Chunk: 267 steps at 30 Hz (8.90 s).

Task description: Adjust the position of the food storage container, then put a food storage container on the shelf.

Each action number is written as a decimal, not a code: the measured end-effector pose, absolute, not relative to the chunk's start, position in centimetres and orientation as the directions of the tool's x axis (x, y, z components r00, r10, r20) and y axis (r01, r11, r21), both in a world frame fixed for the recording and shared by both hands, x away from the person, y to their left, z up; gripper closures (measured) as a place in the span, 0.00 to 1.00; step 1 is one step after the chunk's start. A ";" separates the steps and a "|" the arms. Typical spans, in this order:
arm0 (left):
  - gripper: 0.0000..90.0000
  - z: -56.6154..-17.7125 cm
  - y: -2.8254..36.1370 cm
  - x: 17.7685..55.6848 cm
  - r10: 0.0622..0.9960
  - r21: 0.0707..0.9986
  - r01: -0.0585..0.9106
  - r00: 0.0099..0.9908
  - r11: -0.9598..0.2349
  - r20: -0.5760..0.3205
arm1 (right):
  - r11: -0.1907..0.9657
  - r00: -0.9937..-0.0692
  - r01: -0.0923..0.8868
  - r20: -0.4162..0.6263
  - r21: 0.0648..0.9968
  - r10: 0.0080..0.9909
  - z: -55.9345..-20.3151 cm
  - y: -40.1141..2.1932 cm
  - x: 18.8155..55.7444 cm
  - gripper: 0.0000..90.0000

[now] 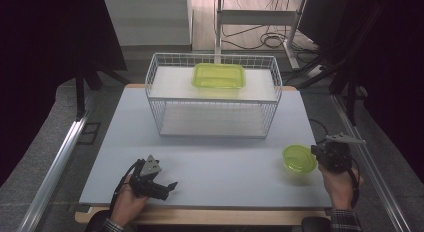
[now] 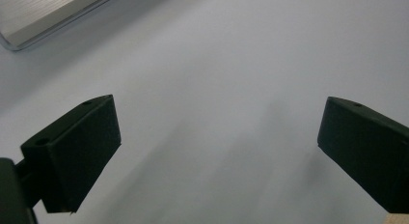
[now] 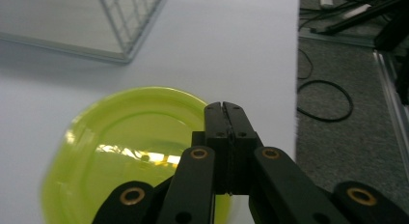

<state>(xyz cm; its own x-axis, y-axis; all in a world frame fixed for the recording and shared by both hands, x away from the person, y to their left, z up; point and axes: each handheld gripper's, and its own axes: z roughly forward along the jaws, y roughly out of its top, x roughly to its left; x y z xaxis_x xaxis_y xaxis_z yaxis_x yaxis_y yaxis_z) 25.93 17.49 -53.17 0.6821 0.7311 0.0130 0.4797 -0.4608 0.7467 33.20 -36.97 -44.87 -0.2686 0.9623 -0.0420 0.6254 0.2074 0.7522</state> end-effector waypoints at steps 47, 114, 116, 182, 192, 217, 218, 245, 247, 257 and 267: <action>0.02 -53.3 17.3 26.0 0.730 0.734 0.482 0.683 -0.478 0.026 | 0.221 -0.380 0.733 0.118 0.643 0.917 -47.9 -33.0 32.1 0.99; 0.02 -53.4 17.1 26.0 0.730 0.724 0.490 0.683 -0.485 0.027 | 0.446 -0.686 0.624 0.177 0.642 0.706 -50.2 -18.6 33.4 0.93; 0.02 -53.4 17.0 26.0 0.729 0.724 0.492 0.684 -0.484 0.022 | 0.447 -0.693 0.602 0.154 0.662 0.705 -49.8 -19.0 33.2 0.91; 0.02 -53.6 16.6 26.0 0.701 0.709 0.469 0.712 -0.526 0.048 | 0.333 -0.683 0.639 0.313 0.693 0.660 -47.5 -18.7 34.0 0.39; 0.02 -53.6 16.6 25.9 0.697 0.707 0.467 0.715 -0.532 0.053 | 0.312 -0.641 0.721 0.426 0.619 0.638 -48.6 -18.1 35.3 0.61; 0.03 -53.5 16.7 25.9 0.702 0.709 0.467 0.710 -0.529 0.055 | 0.180 -0.497 0.858 0.692 0.481 0.523 -48.7 -19.9 36.7 0.89; 0.03 -53.5 16.7 25.9 0.703 0.709 0.468 0.709 -0.527 0.054 | 0.171 -0.495 0.859 0.695 0.483 0.521 -48.5 -20.0 36.8 0.90; 0.02 -53.2 17.3 26.0 0.722 0.740 0.484 0.691 -0.467 0.003 | 0.087 -0.524 0.823 0.692 0.561 0.496 -42.4 -20.8 38.6 0.90; 0.02 -53.2 17.4 26.0 0.724 0.742 0.484 0.690 -0.463 0.001 | 0.083 -0.526 0.820 0.689 0.566 0.498 -41.7 -20.9 38.7 0.90; 0.02 -53.1 17.4 26.0 0.723 0.743 0.483 0.690 -0.464 0.004 | 0.052 -0.539 0.801 0.682 0.596 0.495 -39.0 -21.5 39.5 0.90; 0.02 -53.2 17.5 26.0 0.723 0.743 0.481 0.691 -0.466 0.007 | 0.027 -0.557 0.779 0.671 0.627 0.489 -36.2 -21.5 40.0 0.90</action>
